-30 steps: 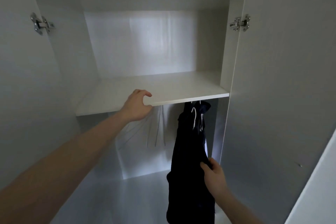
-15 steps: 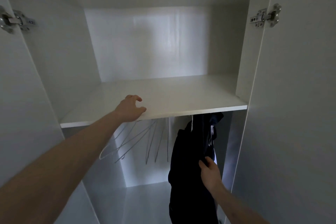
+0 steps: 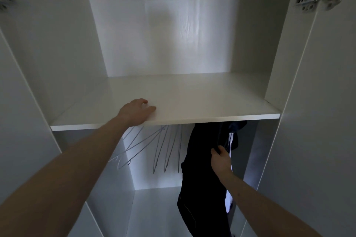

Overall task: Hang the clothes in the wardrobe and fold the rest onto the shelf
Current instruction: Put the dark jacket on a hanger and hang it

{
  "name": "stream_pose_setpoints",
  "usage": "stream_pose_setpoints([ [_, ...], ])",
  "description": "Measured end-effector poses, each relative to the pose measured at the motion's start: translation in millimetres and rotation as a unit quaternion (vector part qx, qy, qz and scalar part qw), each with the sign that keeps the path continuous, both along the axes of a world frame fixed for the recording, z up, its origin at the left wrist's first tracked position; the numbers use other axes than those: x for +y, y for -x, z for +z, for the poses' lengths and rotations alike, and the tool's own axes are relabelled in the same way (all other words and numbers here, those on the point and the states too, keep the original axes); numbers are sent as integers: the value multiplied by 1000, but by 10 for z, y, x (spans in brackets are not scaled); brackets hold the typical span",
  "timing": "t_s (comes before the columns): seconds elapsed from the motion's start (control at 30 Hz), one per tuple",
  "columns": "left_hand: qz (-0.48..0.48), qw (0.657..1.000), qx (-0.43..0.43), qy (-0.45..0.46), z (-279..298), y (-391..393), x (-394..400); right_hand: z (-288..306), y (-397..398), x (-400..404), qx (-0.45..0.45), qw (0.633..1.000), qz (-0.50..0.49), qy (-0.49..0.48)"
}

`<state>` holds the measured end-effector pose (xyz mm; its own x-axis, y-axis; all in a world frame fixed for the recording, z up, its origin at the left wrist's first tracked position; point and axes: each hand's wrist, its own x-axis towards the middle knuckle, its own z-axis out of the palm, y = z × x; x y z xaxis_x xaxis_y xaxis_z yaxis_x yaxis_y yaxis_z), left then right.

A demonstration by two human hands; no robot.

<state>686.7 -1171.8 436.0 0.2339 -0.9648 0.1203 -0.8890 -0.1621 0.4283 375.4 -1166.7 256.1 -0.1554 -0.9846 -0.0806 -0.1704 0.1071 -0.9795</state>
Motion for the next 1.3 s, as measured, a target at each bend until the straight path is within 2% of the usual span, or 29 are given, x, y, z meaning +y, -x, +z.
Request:
stream_pose_setpoints([
  [0.37,14,999,-51,2,-28,-38,-111,3,-127,-619,91,995,-40,17],
  [0.67,22,998,-49,21,-56,-66,-97,-63,-157,-855,144,989,-10,-34],
  [0.83,30,998,-46,22,-48,-50,-100,-234,-101,-845,204,976,38,-63],
  [0.97,31,998,-46,28,-60,-61,-109,-314,-48,-846,229,971,33,-65],
  [1.1,32,998,-46,29,-72,-56,-119,-343,-46,-743,193,981,-15,-26],
  [1.2,36,998,-42,30,-59,-52,-117,-365,-137,-617,206,970,-96,89],
  [1.3,38,998,-42,27,-58,-56,-117,-349,-347,-501,194,960,-62,193],
])
